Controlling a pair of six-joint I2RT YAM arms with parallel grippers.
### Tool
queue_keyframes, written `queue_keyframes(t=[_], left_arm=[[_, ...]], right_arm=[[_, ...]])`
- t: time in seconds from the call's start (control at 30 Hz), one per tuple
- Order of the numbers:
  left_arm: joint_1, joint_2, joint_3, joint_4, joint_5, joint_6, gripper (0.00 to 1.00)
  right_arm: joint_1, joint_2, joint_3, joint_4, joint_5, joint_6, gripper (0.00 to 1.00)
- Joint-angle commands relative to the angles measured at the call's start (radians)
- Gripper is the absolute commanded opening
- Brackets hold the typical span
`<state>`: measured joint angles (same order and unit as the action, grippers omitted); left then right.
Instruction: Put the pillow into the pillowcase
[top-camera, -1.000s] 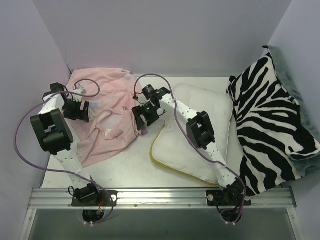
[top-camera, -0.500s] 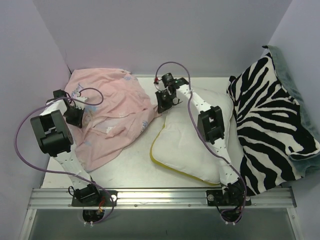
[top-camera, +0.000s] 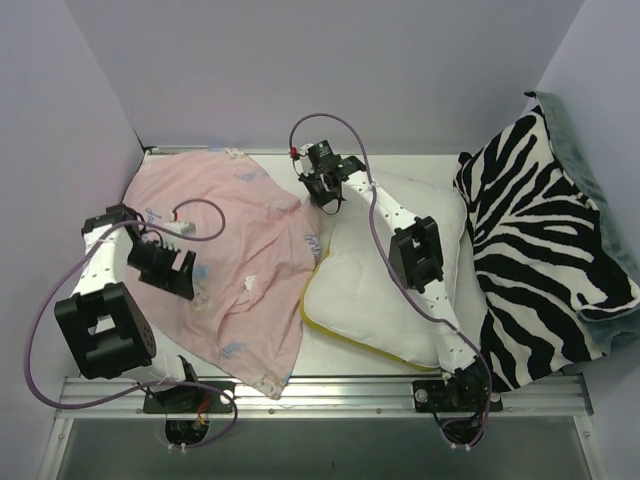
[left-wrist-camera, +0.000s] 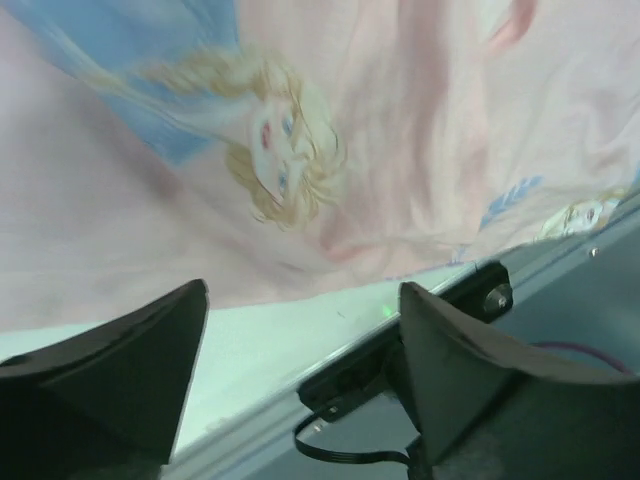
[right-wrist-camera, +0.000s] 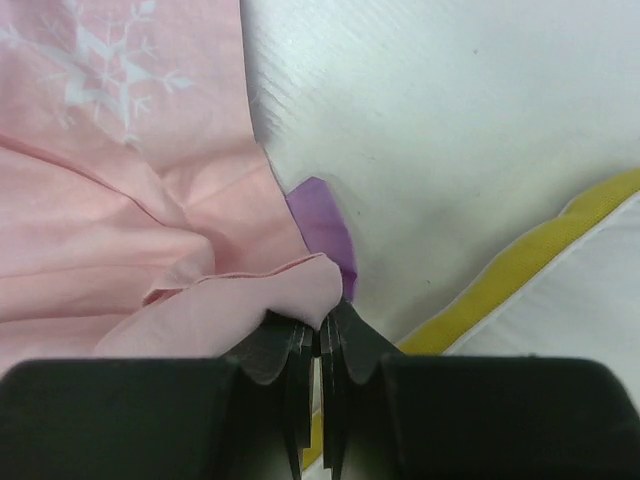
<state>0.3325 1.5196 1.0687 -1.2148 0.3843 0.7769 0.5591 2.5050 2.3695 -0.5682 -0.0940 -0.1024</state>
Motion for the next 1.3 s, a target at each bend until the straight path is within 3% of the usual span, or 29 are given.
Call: queue_keyframes(t=[0.0, 0.07, 0.23, 0.4, 0.6, 0.7, 0.73, 0.77, 0.83, 0.87, 1.0, 1.27], left_arm=[[0.013, -0.050, 0.175, 0.047, 0.174, -0.059, 0.92], [0.002, 0.035, 0.269, 0.139, 0.151, -0.172, 0.97], [-0.024, 0.284, 0.431, 0.418, 0.036, -0.344, 0.97], [-0.076, 0.517, 0.609, 0.552, -0.099, -0.389, 0.96], [-0.136, 0.700, 0.747, 0.561, -0.241, -0.377, 0.94], [-0.147, 0.747, 0.755, 0.543, -0.307, -0.357, 0.80], [-0.145, 0.758, 0.757, 0.534, -0.365, -0.340, 0.63], [-0.144, 0.775, 0.754, 0.515, -0.407, -0.332, 0.53], [-0.121, 0.777, 0.713, 0.500, -0.444, -0.315, 0.41], [-0.109, 0.756, 0.683, 0.486, -0.446, -0.311, 0.29], [-0.041, 0.645, 0.516, 0.472, -0.452, -0.288, 0.04], [0.060, 0.290, 0.144, 0.374, -0.427, -0.314, 0.00]], right_arm=[[-0.019, -0.096, -0.047, 0.014, 0.091, -0.082, 0.00], [-0.019, -0.156, -0.119, 0.016, 0.091, -0.088, 0.00], [-0.007, -0.228, -0.211, 0.013, 0.091, -0.117, 0.00], [-0.004, -0.235, -0.227, -0.012, 0.120, -0.120, 0.00], [-0.002, -0.221, -0.216, -0.053, 0.070, -0.122, 0.00], [0.002, -0.210, -0.210, -0.065, 0.056, -0.125, 0.00], [0.004, -0.209, -0.210, -0.065, 0.054, -0.126, 0.00], [0.004, -0.198, -0.204, -0.067, 0.054, -0.128, 0.00], [0.002, -0.186, -0.194, -0.064, 0.051, -0.138, 0.00], [0.002, -0.167, -0.187, -0.064, 0.054, -0.144, 0.00], [-0.001, -0.095, -0.087, -0.061, 0.086, -0.164, 0.00], [0.012, -0.008, -0.038, 0.059, 0.129, -0.224, 0.00]])
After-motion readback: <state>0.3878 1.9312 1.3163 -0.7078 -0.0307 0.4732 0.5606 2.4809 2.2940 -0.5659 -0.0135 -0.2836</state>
